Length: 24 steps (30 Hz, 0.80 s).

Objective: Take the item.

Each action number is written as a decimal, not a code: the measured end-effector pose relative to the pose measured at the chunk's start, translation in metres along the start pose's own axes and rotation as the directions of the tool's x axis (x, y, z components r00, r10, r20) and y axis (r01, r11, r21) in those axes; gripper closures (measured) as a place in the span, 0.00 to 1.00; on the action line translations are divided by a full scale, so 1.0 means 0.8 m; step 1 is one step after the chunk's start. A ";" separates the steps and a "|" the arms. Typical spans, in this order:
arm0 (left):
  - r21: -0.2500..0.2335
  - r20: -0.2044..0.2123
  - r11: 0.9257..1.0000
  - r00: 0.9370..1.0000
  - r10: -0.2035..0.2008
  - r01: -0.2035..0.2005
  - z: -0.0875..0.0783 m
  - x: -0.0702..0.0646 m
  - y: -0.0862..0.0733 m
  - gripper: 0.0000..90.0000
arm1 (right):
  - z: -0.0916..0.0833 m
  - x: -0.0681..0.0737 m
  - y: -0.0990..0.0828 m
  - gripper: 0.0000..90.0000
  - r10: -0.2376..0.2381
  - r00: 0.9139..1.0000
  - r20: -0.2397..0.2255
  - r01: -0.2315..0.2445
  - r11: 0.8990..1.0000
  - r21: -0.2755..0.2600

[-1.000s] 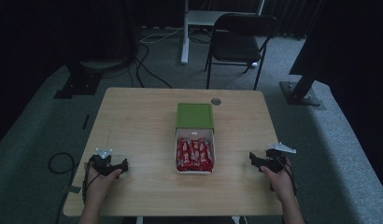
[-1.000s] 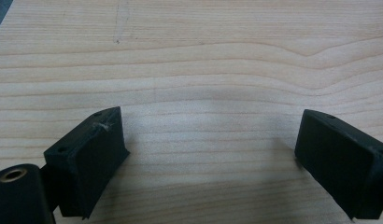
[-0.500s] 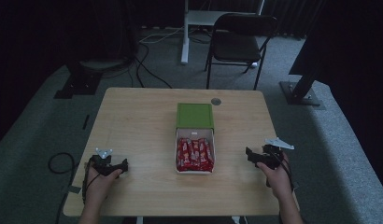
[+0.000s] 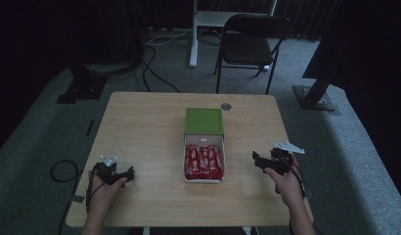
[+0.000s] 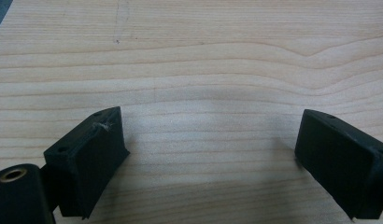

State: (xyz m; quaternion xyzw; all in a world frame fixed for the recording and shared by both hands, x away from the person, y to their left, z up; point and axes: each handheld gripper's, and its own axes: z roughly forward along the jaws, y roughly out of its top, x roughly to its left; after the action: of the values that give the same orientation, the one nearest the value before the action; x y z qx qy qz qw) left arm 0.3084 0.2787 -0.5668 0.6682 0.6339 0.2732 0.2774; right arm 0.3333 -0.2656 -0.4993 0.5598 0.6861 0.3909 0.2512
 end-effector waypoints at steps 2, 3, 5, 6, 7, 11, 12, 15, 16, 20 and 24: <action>0.000 0.000 1.000 1.000 0.000 0.000 0.000 0.000 0.000 0.10 | -0.002 0.005 0.003 0.16 -0.004 1.000 -0.007 0.004 1.000 -0.006; -0.001 0.000 1.000 1.000 0.000 0.000 0.000 0.000 0.000 0.10 | -0.003 0.007 0.005 0.16 -0.007 1.000 -0.010 0.006 1.000 -0.008; 0.000 0.000 1.000 1.000 0.000 0.000 0.000 0.000 0.000 0.10 | -0.004 0.012 0.009 0.16 -0.018 1.000 -0.017 0.017 1.000 -0.016; 0.000 0.000 1.000 1.000 0.000 0.000 0.000 0.000 0.000 0.10 | -0.005 0.016 0.012 0.16 -0.019 1.000 -0.022 0.018 1.000 -0.021; 0.000 0.000 1.000 1.000 0.000 0.000 0.000 0.000 0.000 0.10 | -0.005 0.018 0.013 0.16 -0.017 1.000 -0.025 0.017 1.000 -0.022; 0.000 0.000 1.000 1.000 0.000 0.000 0.000 0.000 0.000 0.10 | -0.010 0.032 0.023 0.16 -0.021 0.998 -0.058 0.019 0.999 -0.035; 0.000 0.000 1.000 1.000 0.000 0.000 0.000 0.000 0.000 0.10 | -0.012 0.036 0.026 0.16 -0.023 0.997 -0.068 0.021 0.999 -0.040; 0.000 0.000 1.000 1.000 0.000 0.000 0.000 0.000 0.000 0.10 | -0.016 0.048 0.034 0.16 -0.034 0.996 -0.087 0.029 0.998 -0.054; 0.000 0.000 1.000 1.000 0.000 0.000 0.000 0.000 0.000 0.10 | -0.017 0.053 0.038 0.16 -0.030 0.994 -0.107 0.024 0.998 -0.058; -0.001 0.000 1.000 1.000 -0.001 0.001 0.000 0.000 0.000 0.10 | -0.020 0.069 0.047 0.16 -0.044 0.988 -0.146 0.034 0.997 -0.068; 0.000 0.000 1.000 1.000 0.000 0.000 0.000 0.000 0.000 0.10 | -0.020 0.086 0.053 0.16 -0.064 0.983 -0.172 0.051 0.996 -0.078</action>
State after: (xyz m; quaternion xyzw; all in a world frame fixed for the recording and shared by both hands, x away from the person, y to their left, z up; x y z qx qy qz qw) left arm 0.3084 0.2787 -0.5669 0.6681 0.6339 0.2733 0.2775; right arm 0.3281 -0.2007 -0.4488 0.4939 0.7066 0.4558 0.2216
